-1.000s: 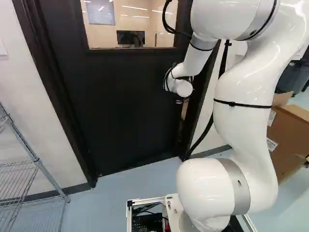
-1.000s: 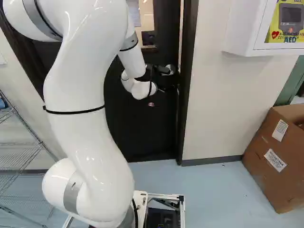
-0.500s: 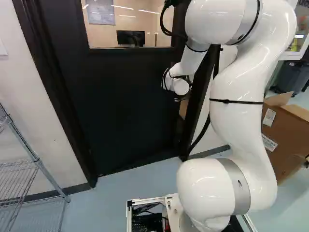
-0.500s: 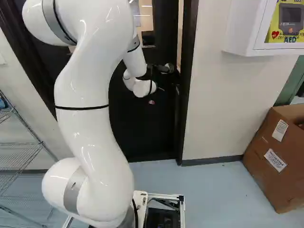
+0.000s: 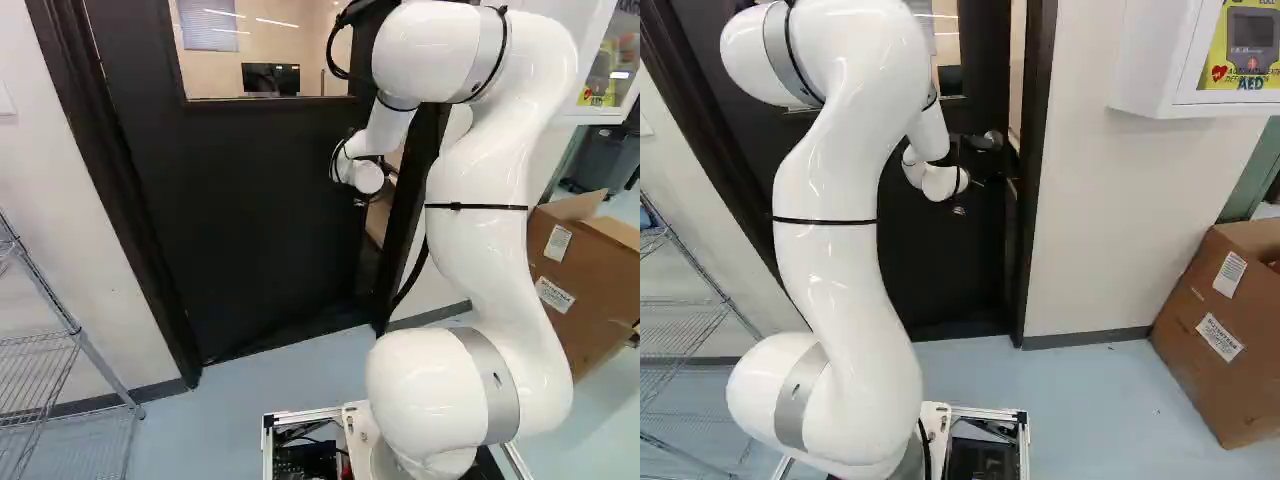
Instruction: Open the door and move inside
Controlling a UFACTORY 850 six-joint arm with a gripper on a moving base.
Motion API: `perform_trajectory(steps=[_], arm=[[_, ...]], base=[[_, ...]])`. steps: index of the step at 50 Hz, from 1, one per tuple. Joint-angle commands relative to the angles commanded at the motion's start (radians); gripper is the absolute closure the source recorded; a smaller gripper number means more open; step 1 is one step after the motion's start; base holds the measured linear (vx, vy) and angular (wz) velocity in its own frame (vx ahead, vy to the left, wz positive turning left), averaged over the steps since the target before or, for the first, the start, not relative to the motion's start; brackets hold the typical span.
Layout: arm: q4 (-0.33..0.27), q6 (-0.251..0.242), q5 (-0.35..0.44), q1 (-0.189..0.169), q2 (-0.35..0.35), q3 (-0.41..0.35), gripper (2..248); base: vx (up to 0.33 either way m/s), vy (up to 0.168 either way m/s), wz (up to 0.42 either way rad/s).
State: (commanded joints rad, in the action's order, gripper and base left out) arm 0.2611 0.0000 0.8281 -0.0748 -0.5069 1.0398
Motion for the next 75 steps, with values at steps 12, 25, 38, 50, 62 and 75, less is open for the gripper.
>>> perform_trajectory(steps=[12,25,38,50,62,75], arm=[[0.0,0.0,0.0,0.009,-0.04,0.053,3],[0.0,0.0,0.0,0.021,-0.087,0.114,3],[0.0,0.0,0.0,0.032,-0.105,0.138,3],[-0.012,0.0,-0.002,0.043,-0.063,0.083,3],[-0.092,0.0,-0.026,0.059,-0.008,0.011,3],[-0.214,0.0,-0.062,0.089,0.026,-0.033,3]], base=[[0.0,0.0,0.0],[0.0,0.0,0.0],[0.0,0.0,0.0],[0.0,0.0,0.0],[0.0,0.0,0.0],[0.0,0.0,0.0]])
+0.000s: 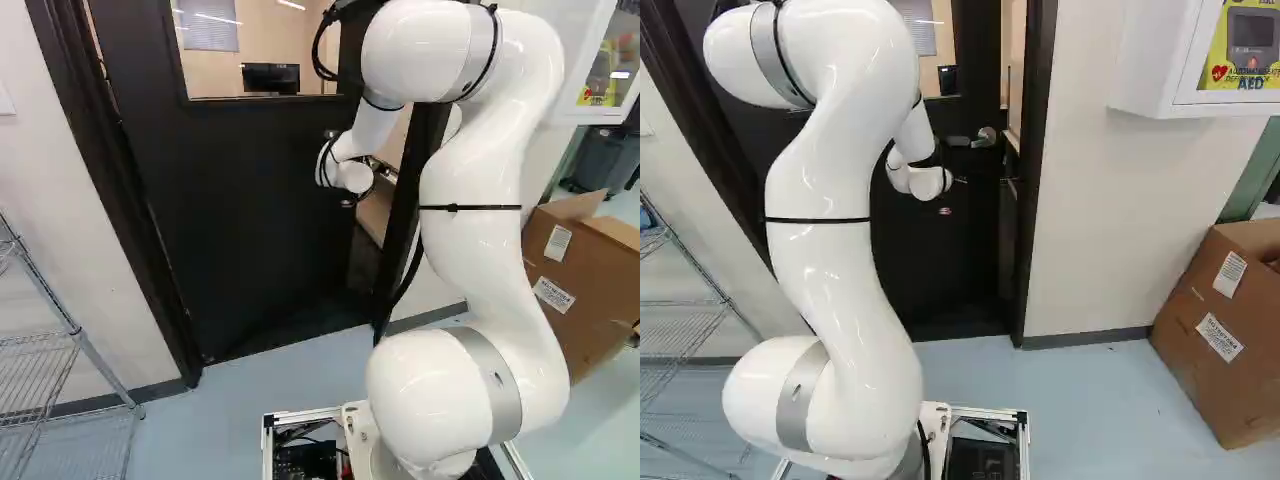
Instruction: Open the door and move inside
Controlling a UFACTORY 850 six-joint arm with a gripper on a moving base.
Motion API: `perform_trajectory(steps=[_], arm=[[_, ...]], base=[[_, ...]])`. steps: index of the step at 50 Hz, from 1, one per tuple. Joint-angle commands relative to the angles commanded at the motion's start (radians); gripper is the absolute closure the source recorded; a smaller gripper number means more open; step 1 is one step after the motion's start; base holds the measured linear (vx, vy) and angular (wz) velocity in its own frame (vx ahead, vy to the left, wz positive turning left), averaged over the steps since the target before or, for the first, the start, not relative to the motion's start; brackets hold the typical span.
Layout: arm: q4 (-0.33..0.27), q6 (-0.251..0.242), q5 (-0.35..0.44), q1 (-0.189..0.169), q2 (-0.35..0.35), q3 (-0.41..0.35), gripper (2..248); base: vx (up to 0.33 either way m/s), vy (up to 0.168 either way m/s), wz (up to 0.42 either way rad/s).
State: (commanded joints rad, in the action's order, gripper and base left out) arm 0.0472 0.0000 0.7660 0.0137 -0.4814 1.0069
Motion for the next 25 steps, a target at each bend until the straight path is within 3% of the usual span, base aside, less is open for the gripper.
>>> perform_trajectory(steps=[17,25], arm=[[-0.163,0.0,-0.05,0.044,-0.01,0.013,3],[-0.191,0.0,-0.058,0.061,-0.038,0.049,3]], base=[[0.0,0.0,0.0],[0.0,0.0,0.0]])
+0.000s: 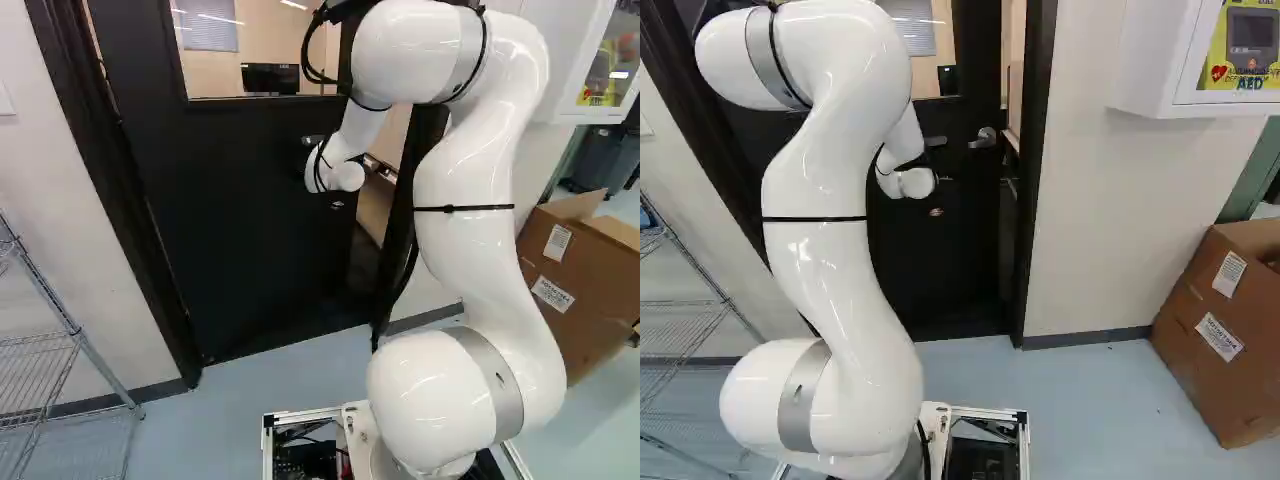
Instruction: Open the door and move inside
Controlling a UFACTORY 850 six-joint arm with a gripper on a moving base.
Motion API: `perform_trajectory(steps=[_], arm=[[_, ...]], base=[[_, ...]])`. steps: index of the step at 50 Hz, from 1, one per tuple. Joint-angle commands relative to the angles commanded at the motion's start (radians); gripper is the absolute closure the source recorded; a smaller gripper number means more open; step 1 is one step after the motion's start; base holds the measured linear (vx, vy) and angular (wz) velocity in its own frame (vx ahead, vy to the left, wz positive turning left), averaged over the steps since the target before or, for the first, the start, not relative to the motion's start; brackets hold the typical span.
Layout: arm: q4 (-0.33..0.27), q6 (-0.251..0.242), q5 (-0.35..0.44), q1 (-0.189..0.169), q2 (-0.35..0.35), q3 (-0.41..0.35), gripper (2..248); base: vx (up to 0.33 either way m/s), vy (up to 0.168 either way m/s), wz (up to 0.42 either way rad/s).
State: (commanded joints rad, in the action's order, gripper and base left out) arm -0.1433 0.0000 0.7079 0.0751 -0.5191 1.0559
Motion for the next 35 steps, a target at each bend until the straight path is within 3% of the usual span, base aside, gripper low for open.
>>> perform_trajectory(steps=[35], arm=[[-0.005,0.0,-0.001,0.063,-0.154,0.206,3]], base=[[0.0,0.0,0.0]])
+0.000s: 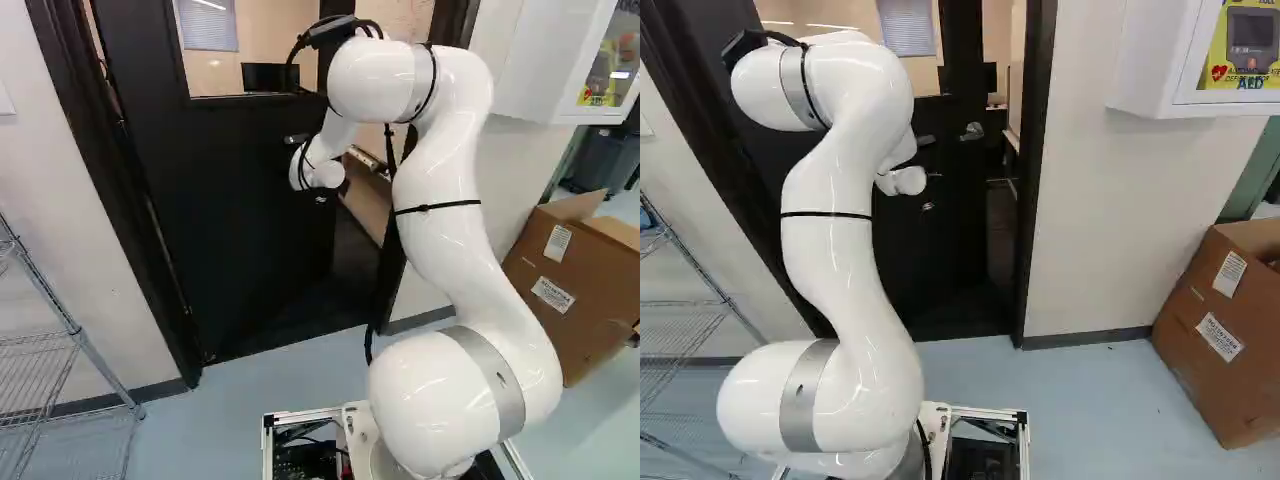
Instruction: Open the door and move inside
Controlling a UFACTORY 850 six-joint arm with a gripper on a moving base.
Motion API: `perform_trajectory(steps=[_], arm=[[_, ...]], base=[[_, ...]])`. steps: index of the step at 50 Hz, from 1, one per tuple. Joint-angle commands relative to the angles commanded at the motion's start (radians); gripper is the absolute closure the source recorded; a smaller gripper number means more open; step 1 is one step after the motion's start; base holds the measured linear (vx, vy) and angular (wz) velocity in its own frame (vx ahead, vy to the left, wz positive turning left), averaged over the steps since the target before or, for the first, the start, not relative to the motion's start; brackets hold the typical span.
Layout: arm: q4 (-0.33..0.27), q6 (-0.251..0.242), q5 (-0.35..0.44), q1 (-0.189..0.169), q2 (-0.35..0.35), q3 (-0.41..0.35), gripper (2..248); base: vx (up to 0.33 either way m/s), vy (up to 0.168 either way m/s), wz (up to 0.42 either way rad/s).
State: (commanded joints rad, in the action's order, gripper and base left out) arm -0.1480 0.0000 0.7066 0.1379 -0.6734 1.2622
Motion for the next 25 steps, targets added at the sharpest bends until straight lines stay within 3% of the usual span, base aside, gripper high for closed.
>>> perform_trajectory(steps=[17,25], arm=[[0.0,0.0,0.0,0.025,-0.082,0.113,3],[0.0,0.0,0.0,0.03,-0.092,0.128,3]], base=[[0.0,0.0,0.0],[0.0,0.0,0.0]])
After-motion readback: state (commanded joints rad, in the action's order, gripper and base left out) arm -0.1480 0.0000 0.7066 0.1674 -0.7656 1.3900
